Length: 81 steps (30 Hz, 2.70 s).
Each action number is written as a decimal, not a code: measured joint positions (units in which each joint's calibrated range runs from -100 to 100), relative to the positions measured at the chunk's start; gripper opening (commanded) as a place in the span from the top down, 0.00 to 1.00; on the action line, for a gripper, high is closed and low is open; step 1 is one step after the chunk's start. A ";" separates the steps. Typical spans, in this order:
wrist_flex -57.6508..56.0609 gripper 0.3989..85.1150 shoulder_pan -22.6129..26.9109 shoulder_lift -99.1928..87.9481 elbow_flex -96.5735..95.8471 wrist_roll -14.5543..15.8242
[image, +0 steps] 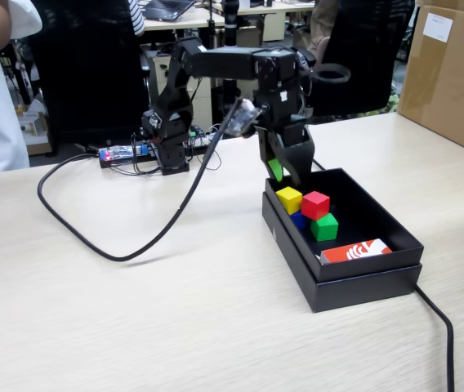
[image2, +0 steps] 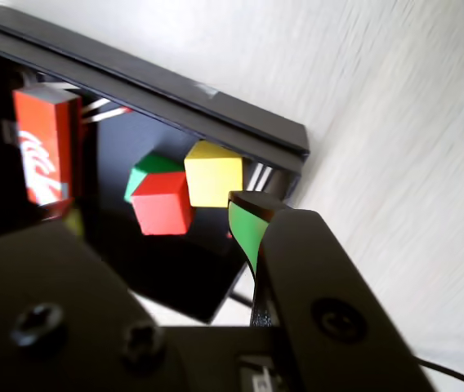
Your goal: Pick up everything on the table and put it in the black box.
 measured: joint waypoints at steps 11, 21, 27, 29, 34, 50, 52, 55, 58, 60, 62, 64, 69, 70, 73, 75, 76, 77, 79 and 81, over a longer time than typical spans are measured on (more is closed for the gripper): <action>1.08 0.42 -9.08 -44.14 -19.53 -1.71; 22.45 0.41 -14.16 -77.02 -66.36 -2.64; 36.00 0.41 -14.41 -87.51 -85.62 -4.05; 39.02 0.39 -14.46 -87.90 -89.91 -4.35; 47.23 0.39 -14.46 -88.03 -100.23 -5.67; 77.74 0.41 -14.07 -89.19 -125.42 -9.13; 77.74 0.41 -14.07 -89.32 -125.51 -9.13; 77.74 0.41 -14.07 -89.32 -125.51 -9.13; 77.74 0.41 -14.11 -89.32 -125.51 -9.13; 77.74 0.41 -14.11 -89.19 -125.51 -9.13; 77.74 0.41 -14.07 -89.19 -125.51 -9.13; 77.74 0.41 -14.07 -89.32 -125.51 -9.13; 77.74 0.41 -14.07 -89.32 -125.51 -9.13; 77.74 0.41 -14.11 -89.19 -125.60 -9.13; 77.74 0.41 -14.11 -89.32 -125.51 -9.13; 77.74 0.41 -14.11 -89.32 -125.51 -9.13; 77.74 0.41 -14.11 -89.19 -125.51 -9.13; 77.74 0.41 -14.11 -89.32 -125.51 -9.13; 77.74 0.41 -14.11 -89.32 -125.51 -9.13; 77.74 0.41 -14.07 -89.19 -125.51 -9.13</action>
